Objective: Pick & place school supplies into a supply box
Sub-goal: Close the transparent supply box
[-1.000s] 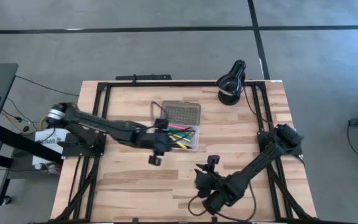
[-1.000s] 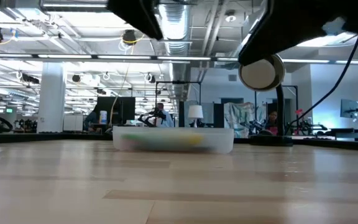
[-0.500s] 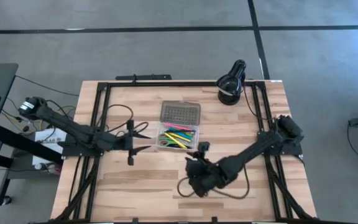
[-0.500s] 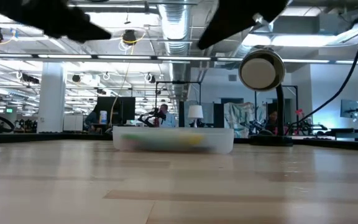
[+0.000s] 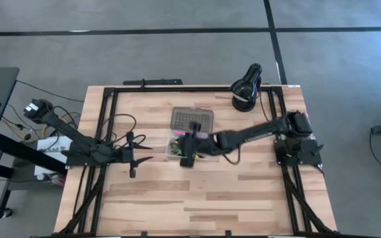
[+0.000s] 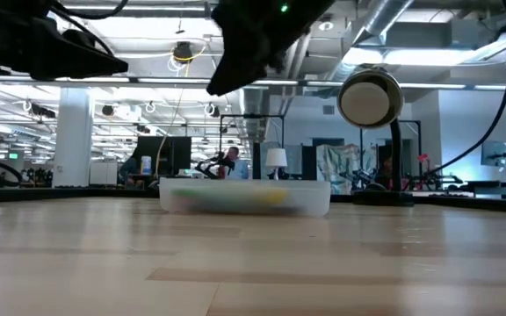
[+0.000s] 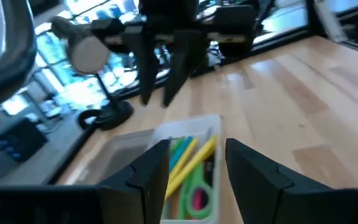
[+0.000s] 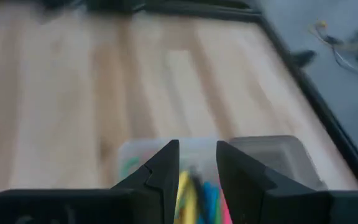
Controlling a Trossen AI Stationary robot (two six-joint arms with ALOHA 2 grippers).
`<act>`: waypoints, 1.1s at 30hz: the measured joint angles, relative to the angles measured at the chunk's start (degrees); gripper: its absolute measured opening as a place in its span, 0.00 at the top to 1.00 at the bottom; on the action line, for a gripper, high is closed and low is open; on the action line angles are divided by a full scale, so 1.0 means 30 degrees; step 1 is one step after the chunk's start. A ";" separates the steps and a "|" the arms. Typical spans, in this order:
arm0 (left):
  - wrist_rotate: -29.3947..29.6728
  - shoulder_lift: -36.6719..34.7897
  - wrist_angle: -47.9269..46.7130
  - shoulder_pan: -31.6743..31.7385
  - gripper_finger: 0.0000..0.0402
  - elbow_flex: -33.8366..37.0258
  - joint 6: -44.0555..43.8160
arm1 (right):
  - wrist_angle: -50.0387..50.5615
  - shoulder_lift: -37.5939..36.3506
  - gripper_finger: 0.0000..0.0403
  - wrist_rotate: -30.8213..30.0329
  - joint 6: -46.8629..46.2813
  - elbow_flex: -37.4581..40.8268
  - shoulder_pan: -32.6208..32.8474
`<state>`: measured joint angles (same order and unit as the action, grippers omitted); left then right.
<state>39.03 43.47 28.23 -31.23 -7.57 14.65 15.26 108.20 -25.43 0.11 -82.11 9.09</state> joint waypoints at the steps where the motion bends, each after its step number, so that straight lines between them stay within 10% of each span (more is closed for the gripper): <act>1: 0.0575 -0.0092 0.0010 -0.0108 0.62 -0.0004 0.0034 | -0.0297 0.0195 0.75 0.0004 -0.0554 -0.0038 -0.0441; 16: 0.3561 -0.0256 -0.1525 -0.0810 0.62 -0.0007 -0.1645 | -0.0097 0.3141 0.75 -0.2325 -0.8597 -0.0022 -0.3882; 33: 0.3445 -0.0256 -0.1802 -0.0822 0.62 -0.0007 -0.2300 | -0.0102 0.4296 0.75 -0.0076 -1.0902 0.0000 -0.5080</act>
<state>49.36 42.70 22.83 -33.69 -7.60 7.75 14.95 121.09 -25.65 -32.60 -82.11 -6.15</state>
